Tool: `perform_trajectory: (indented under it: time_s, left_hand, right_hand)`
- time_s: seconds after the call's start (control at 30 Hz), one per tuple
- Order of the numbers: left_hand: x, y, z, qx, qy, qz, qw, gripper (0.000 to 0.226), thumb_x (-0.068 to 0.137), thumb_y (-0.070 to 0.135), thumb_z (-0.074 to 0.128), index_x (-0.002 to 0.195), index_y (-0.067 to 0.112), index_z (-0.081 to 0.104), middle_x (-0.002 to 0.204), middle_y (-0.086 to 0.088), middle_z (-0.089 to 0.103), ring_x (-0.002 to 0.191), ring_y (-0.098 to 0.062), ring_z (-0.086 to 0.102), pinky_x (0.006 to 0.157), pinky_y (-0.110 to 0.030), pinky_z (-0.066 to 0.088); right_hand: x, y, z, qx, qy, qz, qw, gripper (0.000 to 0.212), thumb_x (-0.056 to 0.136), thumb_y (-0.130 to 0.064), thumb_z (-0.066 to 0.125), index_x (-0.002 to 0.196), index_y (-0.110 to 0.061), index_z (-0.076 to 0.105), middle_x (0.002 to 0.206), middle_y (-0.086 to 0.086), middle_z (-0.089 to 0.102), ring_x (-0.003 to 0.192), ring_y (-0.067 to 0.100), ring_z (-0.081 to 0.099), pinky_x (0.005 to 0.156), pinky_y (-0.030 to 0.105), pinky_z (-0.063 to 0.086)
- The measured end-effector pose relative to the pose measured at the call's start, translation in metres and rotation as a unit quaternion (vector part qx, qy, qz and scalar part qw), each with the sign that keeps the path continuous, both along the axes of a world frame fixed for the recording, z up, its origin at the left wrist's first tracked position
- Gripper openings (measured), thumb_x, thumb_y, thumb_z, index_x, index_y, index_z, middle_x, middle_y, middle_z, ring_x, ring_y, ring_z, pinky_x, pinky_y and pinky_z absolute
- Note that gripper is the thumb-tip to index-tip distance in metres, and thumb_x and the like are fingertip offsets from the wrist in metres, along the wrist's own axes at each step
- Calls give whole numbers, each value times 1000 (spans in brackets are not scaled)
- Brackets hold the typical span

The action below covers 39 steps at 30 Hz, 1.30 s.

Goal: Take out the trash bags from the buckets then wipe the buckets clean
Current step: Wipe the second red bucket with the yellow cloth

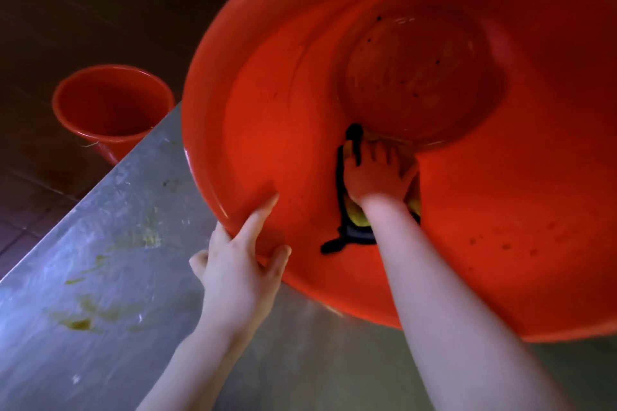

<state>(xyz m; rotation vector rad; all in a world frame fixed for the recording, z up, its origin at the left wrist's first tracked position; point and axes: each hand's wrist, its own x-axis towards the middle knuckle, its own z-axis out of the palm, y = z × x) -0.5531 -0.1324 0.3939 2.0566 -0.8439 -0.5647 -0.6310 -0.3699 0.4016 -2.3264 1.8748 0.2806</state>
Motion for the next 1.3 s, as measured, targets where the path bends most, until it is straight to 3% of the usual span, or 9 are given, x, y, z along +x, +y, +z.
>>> perform_trajectory:
  time_s: [0.17,0.3,0.63,0.73,0.8,0.87,0.93,1.03,1.3]
  left_hand:
    - [-3,-3,-3,18,-22,4,1000,70,87,37,64,139,64,26,132,3,39,106,-23,56,93,-33,20]
    - [-3,-2,-1,8,-33,6,999,70,86,29,64,138,63,31,131,2,43,115,-24,49,93,-38,25]
    - [-10,5,2,22,-32,-33,999,68,88,45,62,140,65,22,91,6,54,100,-17,41,94,-34,26]
    - [1,7,15,-8,-67,-22,997,77,84,35,71,143,58,28,109,-1,50,103,-23,37,99,-40,33]
    - [20,6,32,-93,-134,23,986,80,84,22,73,148,47,32,119,-1,38,106,-21,40,103,-25,34]
    - [45,3,42,-171,-224,26,959,69,89,16,63,148,41,36,120,5,32,104,-9,45,93,-6,35]
    - [60,-1,46,-164,-251,-2,954,65,94,17,55,147,47,32,117,5,37,82,-12,51,75,-17,48]
    - [50,-4,37,-118,-161,-31,979,78,87,12,61,143,57,30,107,7,46,64,-9,54,66,-37,55]
    - [12,-12,14,-95,-35,5,995,73,86,13,61,138,57,33,87,9,50,64,-7,55,64,-30,40]
  right_hand:
    - [-6,66,-2,-55,-30,131,989,57,98,-46,27,152,-32,18,160,-7,18,147,14,13,115,60,9]
    - [-17,147,-4,-63,-85,205,973,61,92,-52,14,151,-37,16,159,-10,21,147,16,16,117,57,10]
    - [22,-10,-14,-19,-97,54,994,58,98,-52,21,152,-30,20,160,-2,18,148,21,11,115,63,1]
    - [20,-21,-21,-31,-89,98,991,62,96,-55,18,153,-30,18,161,-3,16,148,22,11,114,63,0]
    - [17,-20,-24,-34,-87,106,990,64,95,-56,16,153,-31,16,161,-4,14,148,22,10,114,63,0]
    - [13,-21,-23,-25,-81,112,990,64,94,-57,16,153,-31,14,161,-4,13,149,21,8,114,64,0]
    - [5,-22,-19,-29,-58,120,991,63,94,-57,19,153,-33,15,161,-4,14,148,21,10,115,62,2]
    - [-21,-28,-12,-96,4,132,987,62,94,-58,20,151,-33,24,158,0,24,146,23,19,117,57,7]
    - [-44,1,11,-67,74,131,986,56,99,-51,19,151,-32,21,159,-5,22,146,19,16,117,54,8]
